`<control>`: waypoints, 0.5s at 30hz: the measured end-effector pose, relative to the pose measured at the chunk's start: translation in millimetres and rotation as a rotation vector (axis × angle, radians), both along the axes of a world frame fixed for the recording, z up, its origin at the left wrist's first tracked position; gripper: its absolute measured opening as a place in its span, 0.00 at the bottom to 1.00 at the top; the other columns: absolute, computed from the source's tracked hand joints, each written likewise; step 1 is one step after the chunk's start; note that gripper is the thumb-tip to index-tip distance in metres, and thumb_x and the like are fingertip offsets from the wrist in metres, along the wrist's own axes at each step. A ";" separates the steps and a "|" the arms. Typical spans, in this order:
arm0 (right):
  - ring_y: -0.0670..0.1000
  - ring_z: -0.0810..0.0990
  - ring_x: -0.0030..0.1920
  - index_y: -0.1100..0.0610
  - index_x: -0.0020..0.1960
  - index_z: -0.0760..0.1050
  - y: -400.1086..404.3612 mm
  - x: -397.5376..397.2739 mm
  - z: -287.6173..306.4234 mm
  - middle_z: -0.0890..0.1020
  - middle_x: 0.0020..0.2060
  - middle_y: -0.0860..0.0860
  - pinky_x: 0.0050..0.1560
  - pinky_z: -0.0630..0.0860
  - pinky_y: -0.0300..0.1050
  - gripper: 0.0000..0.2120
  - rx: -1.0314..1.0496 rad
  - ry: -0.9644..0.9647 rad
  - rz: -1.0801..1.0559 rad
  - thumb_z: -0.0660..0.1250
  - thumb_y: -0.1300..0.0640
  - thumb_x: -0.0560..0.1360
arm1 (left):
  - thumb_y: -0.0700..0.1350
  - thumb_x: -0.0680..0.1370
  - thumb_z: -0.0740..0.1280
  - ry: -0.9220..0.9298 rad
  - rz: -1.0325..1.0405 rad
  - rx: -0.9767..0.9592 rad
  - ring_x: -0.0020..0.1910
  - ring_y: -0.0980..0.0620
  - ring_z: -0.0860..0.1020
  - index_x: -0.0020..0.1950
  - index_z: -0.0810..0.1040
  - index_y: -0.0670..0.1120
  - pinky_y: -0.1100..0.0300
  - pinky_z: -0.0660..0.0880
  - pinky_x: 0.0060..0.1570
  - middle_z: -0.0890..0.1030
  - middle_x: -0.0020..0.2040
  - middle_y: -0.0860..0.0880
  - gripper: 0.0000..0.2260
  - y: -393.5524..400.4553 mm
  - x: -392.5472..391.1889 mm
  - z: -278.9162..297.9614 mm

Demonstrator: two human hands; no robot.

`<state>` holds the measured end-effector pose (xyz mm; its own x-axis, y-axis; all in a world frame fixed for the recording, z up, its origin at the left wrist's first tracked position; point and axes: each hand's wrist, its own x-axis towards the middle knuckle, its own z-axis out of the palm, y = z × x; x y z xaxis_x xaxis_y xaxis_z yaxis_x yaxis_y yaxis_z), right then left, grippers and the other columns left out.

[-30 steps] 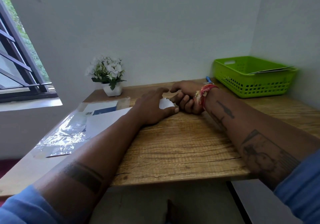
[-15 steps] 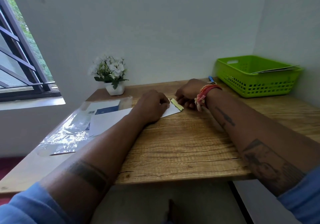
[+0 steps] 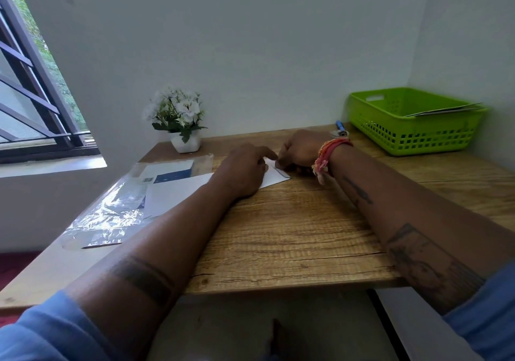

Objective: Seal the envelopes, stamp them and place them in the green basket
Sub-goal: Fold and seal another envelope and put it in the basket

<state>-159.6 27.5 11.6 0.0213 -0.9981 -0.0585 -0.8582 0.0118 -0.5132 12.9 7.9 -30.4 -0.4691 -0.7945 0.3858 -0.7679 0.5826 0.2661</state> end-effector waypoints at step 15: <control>0.53 0.80 0.46 0.56 0.51 0.80 -0.2 -16.1 10.4 0.82 0.42 0.50 0.52 0.75 0.51 0.22 0.198 0.254 0.099 0.73 0.37 0.70 | 0.60 0.78 0.65 -0.032 0.056 0.113 0.57 0.50 0.77 0.57 0.83 0.58 0.50 0.76 0.58 0.81 0.56 0.51 0.13 -1.4 -6.7 3.8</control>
